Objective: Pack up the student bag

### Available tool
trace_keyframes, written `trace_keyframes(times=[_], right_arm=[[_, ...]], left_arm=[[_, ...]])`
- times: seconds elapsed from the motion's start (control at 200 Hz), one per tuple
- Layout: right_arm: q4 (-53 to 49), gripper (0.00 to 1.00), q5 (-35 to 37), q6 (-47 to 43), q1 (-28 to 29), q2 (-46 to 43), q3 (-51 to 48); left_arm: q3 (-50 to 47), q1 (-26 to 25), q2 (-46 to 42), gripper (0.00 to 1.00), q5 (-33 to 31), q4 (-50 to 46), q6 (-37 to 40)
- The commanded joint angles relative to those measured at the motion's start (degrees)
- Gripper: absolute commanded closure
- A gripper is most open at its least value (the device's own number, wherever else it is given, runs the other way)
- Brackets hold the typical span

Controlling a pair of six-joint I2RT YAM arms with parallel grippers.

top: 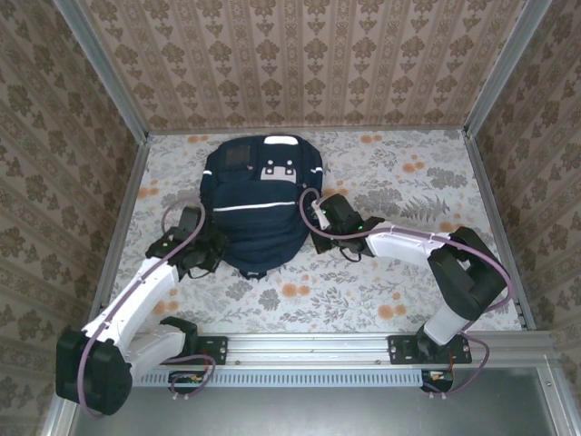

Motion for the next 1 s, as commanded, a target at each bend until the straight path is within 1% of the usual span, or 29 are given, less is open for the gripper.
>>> trace_keyframes(times=[0.0,0.13,0.285,0.365,0.415,0.425,0.495,0.55,0.595,0.66,0.745,0.805,0.93,0.995], right_arm=[[-3.5,1.00,7.9,1.4,-3.0,1.0,0.8],[-3.3,1.00,9.0,1.2,-5.7,4.1,3.4],[-3.7,1.00,9.5,-0.2,-7.7,9.3,8.3],[-4.7,1.00,6.4,-0.3,-8.1,10.1,10.6],[-3.7,1.00,4.1,0.4,-7.8,9.0,10.4],[-3.5,1.00,3.8,0.6,-7.7,8.8,10.3],[-2.3,1.00,2.5,1.6,-6.7,7.2,9.6],[-2.3,1.00,2.5,2.4,-5.7,6.1,9.1],[-2.2,1.00,2.4,3.1,-5.0,5.2,8.6],[-1.6,1.00,2.5,4.1,-3.7,3.7,7.3],[-1.2,1.00,2.8,4.9,-2.3,1.9,5.8],[-1.1,1.00,2.8,5.3,-1.8,1.0,5.0],[-0.4,1.00,3.1,5.4,-1.4,-0.2,3.4],[0.1,1.00,3.2,5.7,-1.4,-0.7,2.7]], left_arm=[[0.0,4.6,-1.7,1.00,-0.1,-3.9,5.7],[0.5,9.0,-1.7,1.00,2.6,-4.5,9.0],[1.1,12.0,-1.7,1.00,5.0,-5.1,12.3],[1.7,13.0,-0.5,1.00,9.5,-2.5,15.0],[3.5,12.2,0.7,1.00,11.2,-3.0,16.2],[4.0,11.9,0.9,0.98,11.2,-3.3,16.3],[6.4,7.7,1.7,0.86,9.7,-4.9,15.9],[7.3,3.0,1.9,0.78,8.5,-4.3,13.1],[7.5,-1.0,2.2,0.74,7.0,-3.0,9.7],[7.3,-8.7,3.0,0.67,4.9,-0.7,3.5],[7.9,-16.3,5.0,0.65,2.4,2.1,-3.4],[9.2,-20.1,6.9,0.62,0.8,3.2,-7.2],[12.6,-26.9,12.2,0.43,-1.9,8.7,-14.2],[14.5,-29.7,16.5,0.36,-2.8,12.9,-17.6]])
